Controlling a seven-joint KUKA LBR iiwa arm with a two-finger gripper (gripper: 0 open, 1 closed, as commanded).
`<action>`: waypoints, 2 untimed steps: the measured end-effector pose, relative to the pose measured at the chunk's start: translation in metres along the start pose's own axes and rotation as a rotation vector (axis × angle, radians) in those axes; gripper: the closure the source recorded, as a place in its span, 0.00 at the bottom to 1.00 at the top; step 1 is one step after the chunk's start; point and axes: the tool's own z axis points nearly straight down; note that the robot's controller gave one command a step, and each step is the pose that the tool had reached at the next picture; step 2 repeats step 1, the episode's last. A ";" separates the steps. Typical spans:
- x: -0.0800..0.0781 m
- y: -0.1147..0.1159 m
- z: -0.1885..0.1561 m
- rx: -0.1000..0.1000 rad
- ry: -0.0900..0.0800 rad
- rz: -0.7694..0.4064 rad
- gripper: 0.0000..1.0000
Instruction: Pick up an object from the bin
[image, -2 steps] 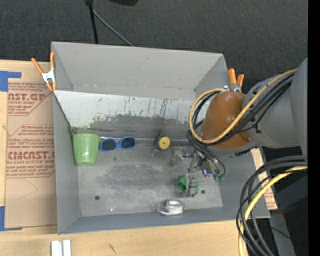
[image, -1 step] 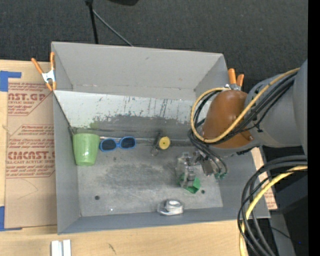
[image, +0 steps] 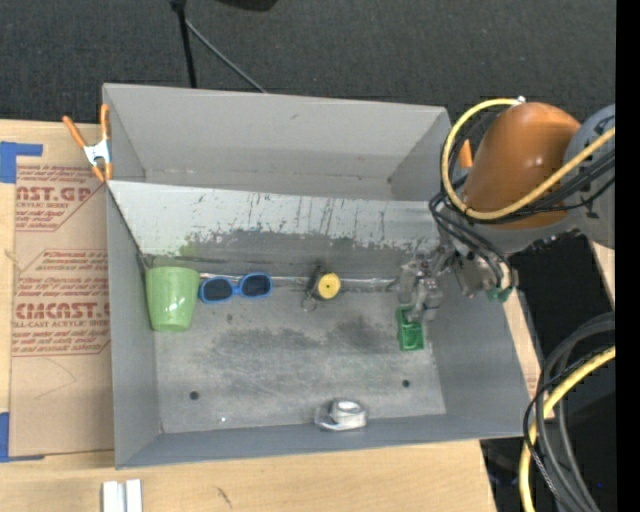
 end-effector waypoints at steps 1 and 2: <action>0.034 -0.038 -0.022 -0.005 0.007 -0.517 1.00; 0.034 -0.038 -0.022 -0.005 0.007 -0.517 1.00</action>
Offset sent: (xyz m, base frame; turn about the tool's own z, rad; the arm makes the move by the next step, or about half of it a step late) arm -0.0301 -0.0404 0.0211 -0.5186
